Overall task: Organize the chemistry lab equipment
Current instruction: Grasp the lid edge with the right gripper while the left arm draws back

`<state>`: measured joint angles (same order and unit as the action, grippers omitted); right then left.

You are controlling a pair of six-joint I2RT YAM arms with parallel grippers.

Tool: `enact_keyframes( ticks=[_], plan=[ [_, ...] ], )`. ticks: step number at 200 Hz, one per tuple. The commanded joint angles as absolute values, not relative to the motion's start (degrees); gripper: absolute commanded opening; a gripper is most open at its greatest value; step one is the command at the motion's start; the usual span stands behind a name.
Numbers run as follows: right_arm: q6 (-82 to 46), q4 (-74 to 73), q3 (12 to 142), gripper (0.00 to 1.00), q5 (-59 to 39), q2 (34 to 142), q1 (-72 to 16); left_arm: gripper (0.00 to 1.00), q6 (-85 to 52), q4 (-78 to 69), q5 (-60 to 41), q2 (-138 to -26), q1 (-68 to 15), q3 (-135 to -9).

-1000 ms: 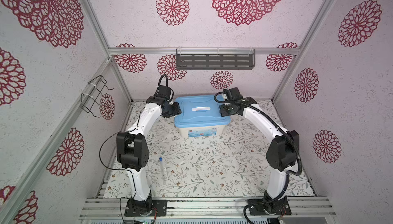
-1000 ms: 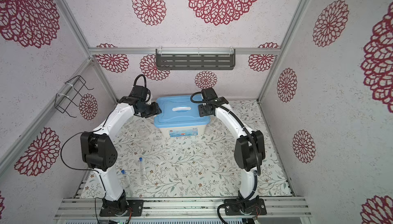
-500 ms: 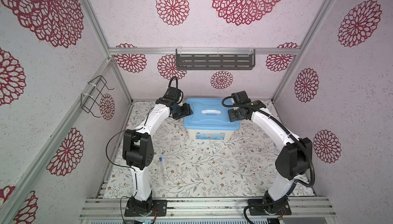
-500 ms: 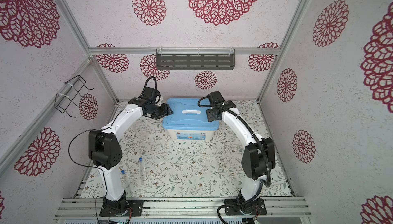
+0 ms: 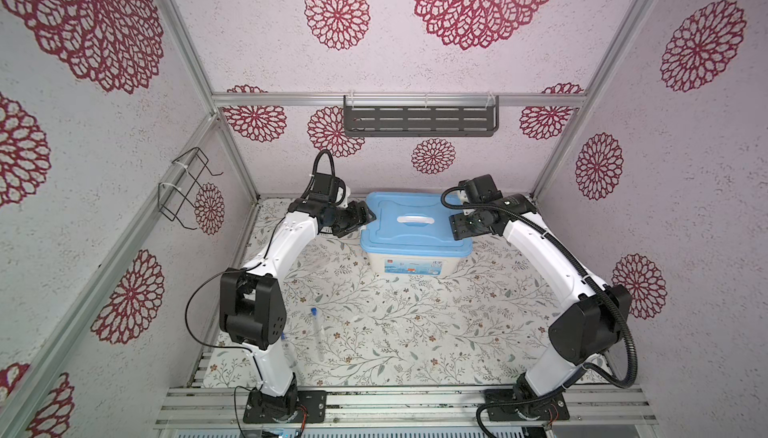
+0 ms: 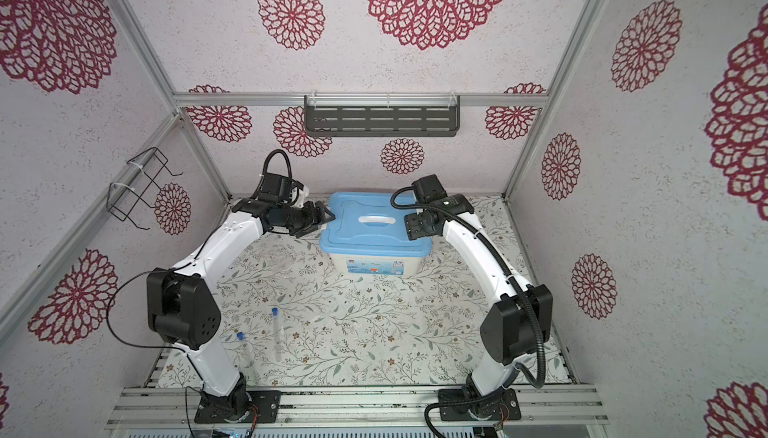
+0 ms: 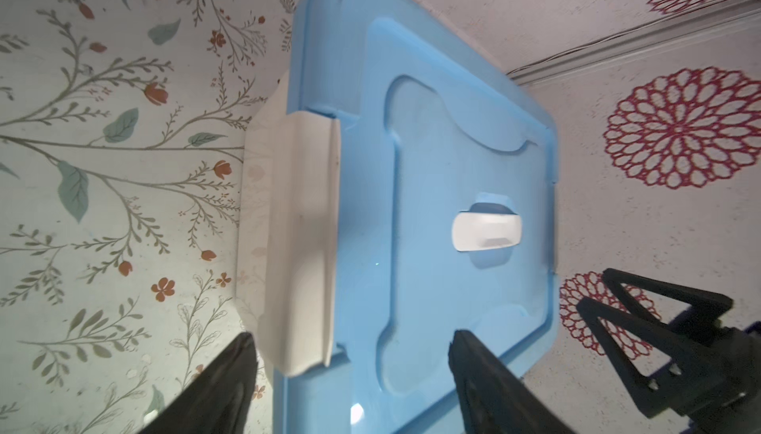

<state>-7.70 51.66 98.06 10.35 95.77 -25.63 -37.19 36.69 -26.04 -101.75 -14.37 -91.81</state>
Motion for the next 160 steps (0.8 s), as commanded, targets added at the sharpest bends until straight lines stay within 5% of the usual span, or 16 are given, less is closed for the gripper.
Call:
enact_keyframes(
  ticks=[1, 56, 77, 116, 160],
  plan=[
    [-11.3, 54.27, 101.76, 0.75, 11.35, 94.75, -31.72, 0.79, -38.66, 32.14, -26.92, -96.87, -13.83, -88.39],
    [-28.56, 51.17, 107.66, 0.82, 24.15, 100.62, -47.12, 0.81, -42.54, 26.82, -23.47, -85.02, -9.31, -75.15],
    [-30.4, 48.27, 108.8, 0.99, 27.15, 103.68, -51.24, 0.81, -42.8, 28.28, -22.8, -82.17, -6.47, -72.8],
    [-28.37, 40.23, 115.6, 0.99, 29.71, 113.71, -56.63, 0.84, -44.6, 34.39, -16.88, -75.05, 3.05, -68.5],
    [-21.21, 45.08, 132.86, 0.99, 37.04, 128.64, -57.39, 0.97, -42.56, 41.1, -3.35, -69.01, 9.13, -66.48]
  ],
)
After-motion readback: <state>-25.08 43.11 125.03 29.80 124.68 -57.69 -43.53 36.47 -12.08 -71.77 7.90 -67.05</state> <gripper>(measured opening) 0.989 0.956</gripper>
